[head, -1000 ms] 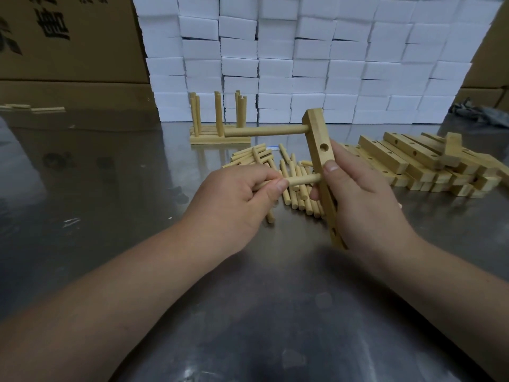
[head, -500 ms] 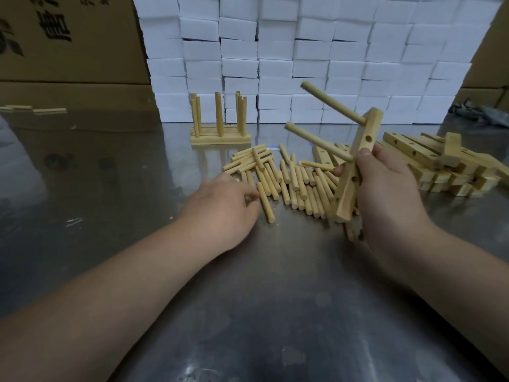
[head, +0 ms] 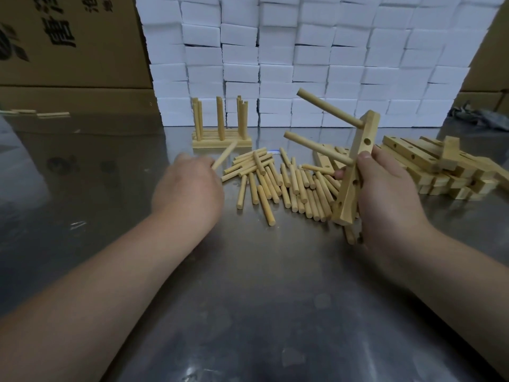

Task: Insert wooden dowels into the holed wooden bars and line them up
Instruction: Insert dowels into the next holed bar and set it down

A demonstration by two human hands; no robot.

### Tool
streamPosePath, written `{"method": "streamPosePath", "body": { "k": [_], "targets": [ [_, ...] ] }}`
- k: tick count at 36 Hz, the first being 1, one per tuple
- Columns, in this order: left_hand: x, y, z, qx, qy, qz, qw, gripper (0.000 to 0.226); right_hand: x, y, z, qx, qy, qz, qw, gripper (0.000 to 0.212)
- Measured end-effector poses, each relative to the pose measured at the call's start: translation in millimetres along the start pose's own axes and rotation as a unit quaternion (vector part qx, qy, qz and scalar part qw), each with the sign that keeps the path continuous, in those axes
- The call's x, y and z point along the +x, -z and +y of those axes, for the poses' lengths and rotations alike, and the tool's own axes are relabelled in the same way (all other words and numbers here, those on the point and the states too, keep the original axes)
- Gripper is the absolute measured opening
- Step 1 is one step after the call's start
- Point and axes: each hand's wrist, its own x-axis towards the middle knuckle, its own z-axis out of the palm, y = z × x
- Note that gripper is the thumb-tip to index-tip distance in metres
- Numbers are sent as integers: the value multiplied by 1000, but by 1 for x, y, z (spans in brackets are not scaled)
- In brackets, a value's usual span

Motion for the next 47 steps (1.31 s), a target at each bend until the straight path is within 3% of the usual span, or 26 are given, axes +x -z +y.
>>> {"method": "streamPosePath", "body": {
  "k": [3, 7, 12, 26, 39, 47],
  "targets": [
    [-10, 1, 6, -119, -107, 36, 986, 28, 1, 1, -1, 4, -3, 7, 1000, 28],
    [-25, -1, 17, -192, -223, -54, 954, 34, 3, 2, -1, 6, -1, 8, 1000, 31],
    [-34, -2, 21, -191, -294, -138, 926, 34, 2, -1, -1, 26, 3, -2, 1000, 36],
    [-38, -1, 24, -229, -285, -146, 919, 33, -5, -5, -4, 32, 12, -33, 999, 34],
    [-41, -4, 26, -269, -276, -117, 916, 18, -7, -9, -4, 116, 1, -60, 991, 34],
    [-40, -5, 27, -288, -273, -110, 911, 28, -10, -11, -5, 131, 6, -73, 989, 35]
  ]
}}
